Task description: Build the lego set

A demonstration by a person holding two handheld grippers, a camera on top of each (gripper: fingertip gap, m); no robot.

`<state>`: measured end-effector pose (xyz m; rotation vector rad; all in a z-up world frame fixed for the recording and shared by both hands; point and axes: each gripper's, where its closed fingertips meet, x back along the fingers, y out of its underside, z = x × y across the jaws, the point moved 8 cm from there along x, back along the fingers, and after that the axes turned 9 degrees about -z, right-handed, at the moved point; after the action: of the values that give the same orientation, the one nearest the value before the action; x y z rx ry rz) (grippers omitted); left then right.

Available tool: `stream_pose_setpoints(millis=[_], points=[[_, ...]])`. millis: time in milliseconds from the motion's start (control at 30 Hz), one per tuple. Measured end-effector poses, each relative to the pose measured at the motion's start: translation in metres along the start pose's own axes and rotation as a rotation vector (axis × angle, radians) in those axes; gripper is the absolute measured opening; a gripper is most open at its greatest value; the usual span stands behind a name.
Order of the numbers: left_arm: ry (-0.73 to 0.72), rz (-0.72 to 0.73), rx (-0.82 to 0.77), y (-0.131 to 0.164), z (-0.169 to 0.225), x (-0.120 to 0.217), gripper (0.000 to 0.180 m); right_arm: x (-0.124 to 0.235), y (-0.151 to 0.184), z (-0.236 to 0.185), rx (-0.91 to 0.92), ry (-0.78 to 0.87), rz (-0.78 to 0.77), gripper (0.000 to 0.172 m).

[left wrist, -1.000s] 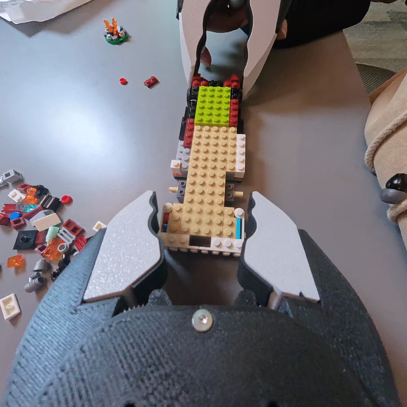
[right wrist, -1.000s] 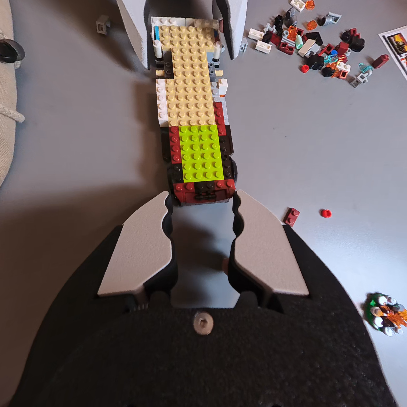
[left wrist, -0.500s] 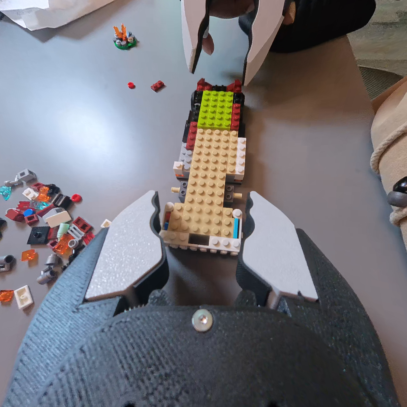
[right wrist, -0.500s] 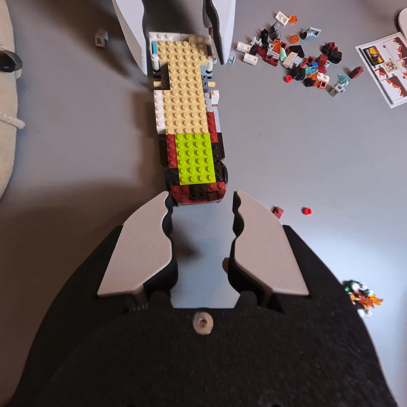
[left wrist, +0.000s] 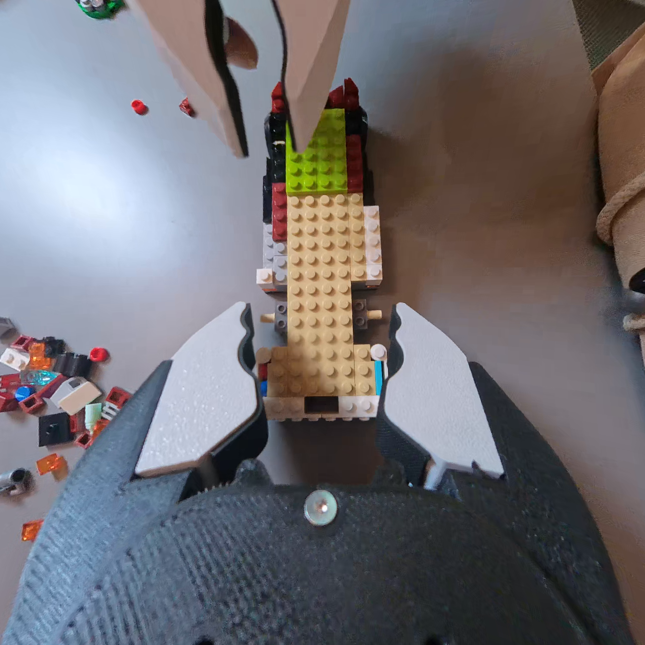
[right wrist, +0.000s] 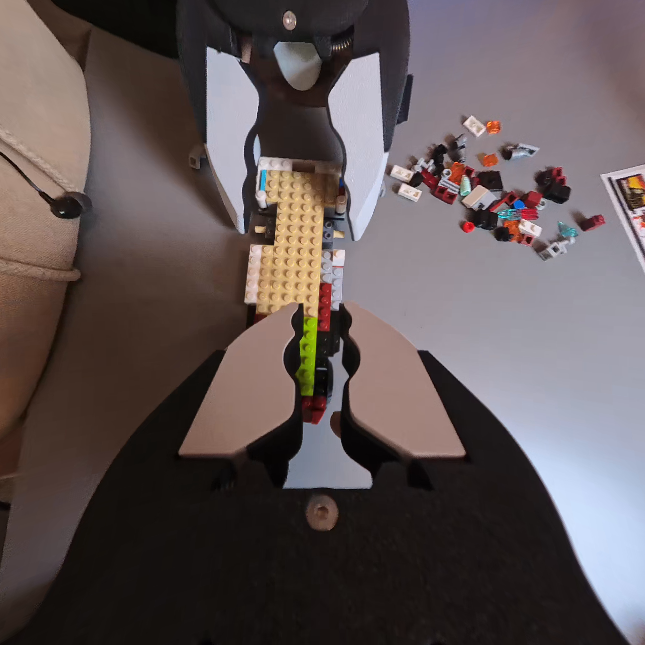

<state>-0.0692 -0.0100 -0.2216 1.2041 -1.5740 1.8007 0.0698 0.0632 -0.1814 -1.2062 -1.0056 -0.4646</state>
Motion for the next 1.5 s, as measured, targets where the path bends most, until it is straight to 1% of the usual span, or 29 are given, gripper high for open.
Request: stream_pose_setpoints(millis=[100, 333, 433, 533, 667, 733, 867, 1133, 1433, 1467, 1500], points=[[-0.007, -0.020, -0.024, 0.001, 0.001, -0.005, 0.075, -0.014, -0.006, 0.010, 0.031, -0.110, -0.052, 0.019], [-0.011, 0.027, -0.031, 0.004, 0.002, -0.005, 0.075, -0.035, -0.014, 0.024, 0.020, -0.345, -0.161, 0.024], [-0.013, 0.051, -0.023, 0.005, 0.001, -0.004, 0.075, -0.041, -0.015, 0.026, 0.035, -0.386, -0.205, 0.023], [-0.013, 0.047, -0.006, 0.007, 0.000, -0.006, 0.076, -0.043, -0.015, 0.025, 0.038, -0.401, -0.212, 0.021], [0.011, 0.062, 0.027, 0.009, -0.001, -0.006, 0.076, -0.042, -0.015, 0.025, 0.063, -0.382, -0.198, 0.020], [0.013, 0.066, 0.028, 0.009, -0.001, -0.007, 0.076, -0.041, -0.014, 0.025, 0.078, -0.352, -0.187, 0.015], [0.018, 0.061, 0.027, 0.009, 0.000, -0.007, 0.076, -0.039, -0.013, 0.020, 0.121, -0.319, -0.172, 0.014], [0.020, 0.057, 0.039, 0.009, -0.001, -0.007, 0.076, -0.038, -0.010, 0.019, 0.136, -0.281, -0.137, 0.013], [0.016, 0.055, 0.042, 0.009, -0.001, -0.007, 0.076, -0.034, -0.008, 0.012, 0.190, -0.138, -0.097, 0.012], [0.017, 0.054, 0.042, 0.010, -0.001, -0.007, 0.076, -0.032, -0.007, 0.012, 0.202, -0.105, -0.083, 0.002], [0.015, 0.056, 0.042, 0.010, -0.001, -0.007, 0.076, -0.030, -0.006, 0.012, 0.212, -0.080, -0.074, 0.000]])
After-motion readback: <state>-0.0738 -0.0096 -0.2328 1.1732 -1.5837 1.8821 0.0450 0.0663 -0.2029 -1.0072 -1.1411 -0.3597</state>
